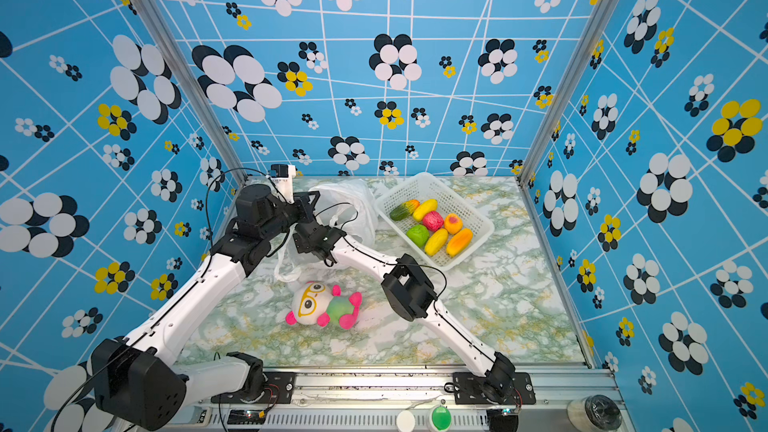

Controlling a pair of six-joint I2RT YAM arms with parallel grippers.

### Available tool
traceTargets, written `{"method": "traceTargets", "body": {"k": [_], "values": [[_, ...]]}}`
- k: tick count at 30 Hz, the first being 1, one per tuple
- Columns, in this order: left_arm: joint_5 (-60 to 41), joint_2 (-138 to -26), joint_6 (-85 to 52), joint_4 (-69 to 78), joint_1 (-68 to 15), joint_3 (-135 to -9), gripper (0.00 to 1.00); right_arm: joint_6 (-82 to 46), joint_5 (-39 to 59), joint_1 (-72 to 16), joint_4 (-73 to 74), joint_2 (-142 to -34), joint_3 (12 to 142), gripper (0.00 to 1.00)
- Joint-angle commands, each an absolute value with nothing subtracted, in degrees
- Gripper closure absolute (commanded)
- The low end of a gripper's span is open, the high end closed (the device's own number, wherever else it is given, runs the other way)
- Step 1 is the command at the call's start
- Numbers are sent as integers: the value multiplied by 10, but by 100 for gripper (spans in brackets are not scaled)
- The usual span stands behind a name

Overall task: Untie the knot of the plastic bag and take out the fruit
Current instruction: 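Lower the right gripper onto the round yellow fruit and close it, then lift the round yellow fruit out of the bag over the basket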

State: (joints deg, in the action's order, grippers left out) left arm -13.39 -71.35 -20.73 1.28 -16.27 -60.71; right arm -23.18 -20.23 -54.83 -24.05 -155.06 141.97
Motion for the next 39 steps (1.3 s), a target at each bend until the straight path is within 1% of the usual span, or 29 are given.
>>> {"method": "traceTargets", "body": {"k": [1, 5, 14, 16, 21, 25, 30, 36, 39], "values": [[-158, -700, -192, 28, -167, -602, 100, -255, -179, -535, -283, -1592, 1469, 1], [-187, -693, -191, 51, -166, -591, 100, -270, -165, -524, -284, -1599, 1471, 7], [-166, -686, -194, 58, -166, -581, 100, -269, -178, -521, -275, -1579, 1443, 42], [-159, -685, -194, 58, -166, -579, 100, -269, -183, -521, -271, -1568, 1430, 48], [-146, -686, -191, 63, -166, -575, 100, -259, -197, -524, -232, -1512, 1358, 59], [-122, -689, -193, 74, -165, -567, 100, -242, -218, -532, -158, -1434, 1241, 63], [-113, -699, -195, 85, -160, -564, 100, -237, -219, -534, -29, -1335, 1075, 64], [-107, -701, -201, 96, -158, -557, 100, -229, -218, -535, 44, -1262, 968, 68], [-102, -696, -204, 97, -155, -552, 100, -217, -199, -535, 103, -1214, 894, 68]]}}
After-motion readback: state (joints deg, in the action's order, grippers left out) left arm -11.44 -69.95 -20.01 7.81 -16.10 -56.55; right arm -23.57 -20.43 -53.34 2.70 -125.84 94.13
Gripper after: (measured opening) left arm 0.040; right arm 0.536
